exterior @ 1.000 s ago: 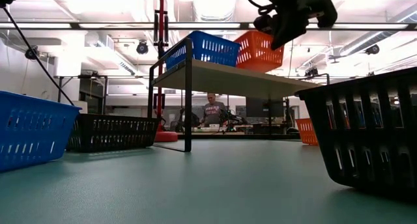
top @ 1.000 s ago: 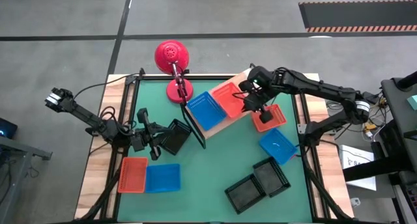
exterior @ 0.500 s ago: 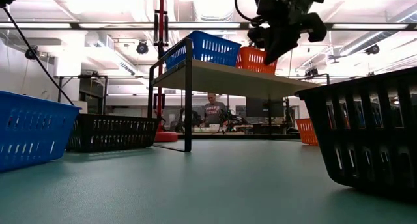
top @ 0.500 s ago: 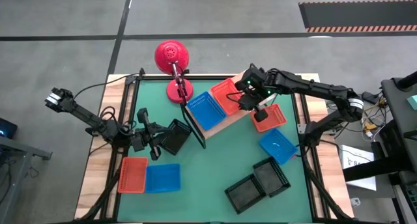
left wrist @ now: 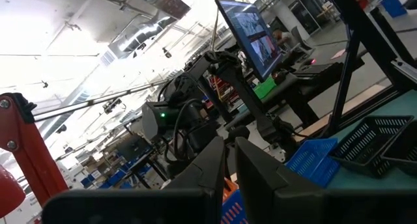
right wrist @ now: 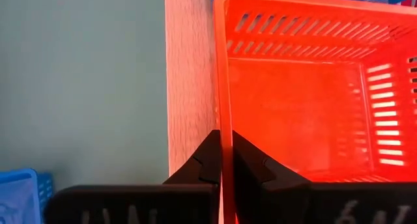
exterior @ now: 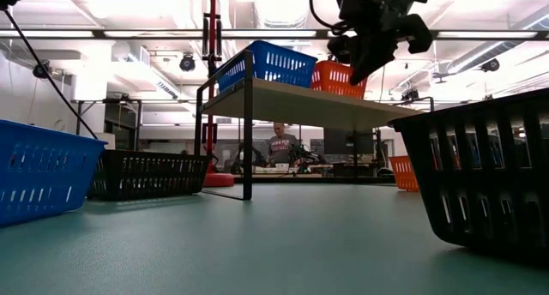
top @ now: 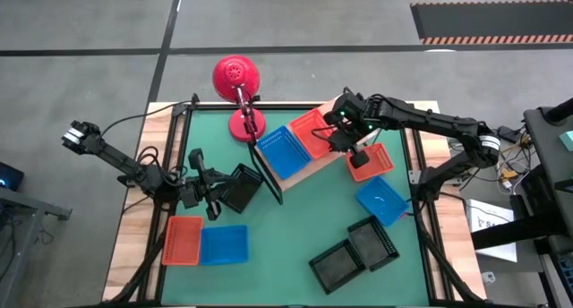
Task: Stack baskets on shelf by color
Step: Put the middle orange basket on the shelf, then put the bottom left black basket on the shelf
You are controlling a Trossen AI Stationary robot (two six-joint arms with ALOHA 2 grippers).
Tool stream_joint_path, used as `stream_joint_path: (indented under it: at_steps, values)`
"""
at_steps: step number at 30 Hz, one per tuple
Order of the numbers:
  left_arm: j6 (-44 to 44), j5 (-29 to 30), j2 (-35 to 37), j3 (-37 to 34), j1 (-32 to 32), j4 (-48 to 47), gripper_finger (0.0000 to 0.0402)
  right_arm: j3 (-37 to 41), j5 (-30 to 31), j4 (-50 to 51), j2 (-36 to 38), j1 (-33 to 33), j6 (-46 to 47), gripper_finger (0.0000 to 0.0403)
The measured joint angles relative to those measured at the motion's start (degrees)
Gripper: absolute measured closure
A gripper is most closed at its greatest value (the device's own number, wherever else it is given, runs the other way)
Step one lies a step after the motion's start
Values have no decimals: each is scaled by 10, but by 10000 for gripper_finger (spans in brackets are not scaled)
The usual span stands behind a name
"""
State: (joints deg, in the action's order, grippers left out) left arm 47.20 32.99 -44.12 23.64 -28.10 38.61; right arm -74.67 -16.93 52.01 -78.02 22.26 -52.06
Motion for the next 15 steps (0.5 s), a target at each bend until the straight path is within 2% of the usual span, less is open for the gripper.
stream_joint_path:
  at_steps: [6,15]
  values:
    - [0,0,0,0,0,0,380,0,0,2,0,0,23,376]
    - [0,0,0,0,0,0,380,0,0,2,11,0,45,311]
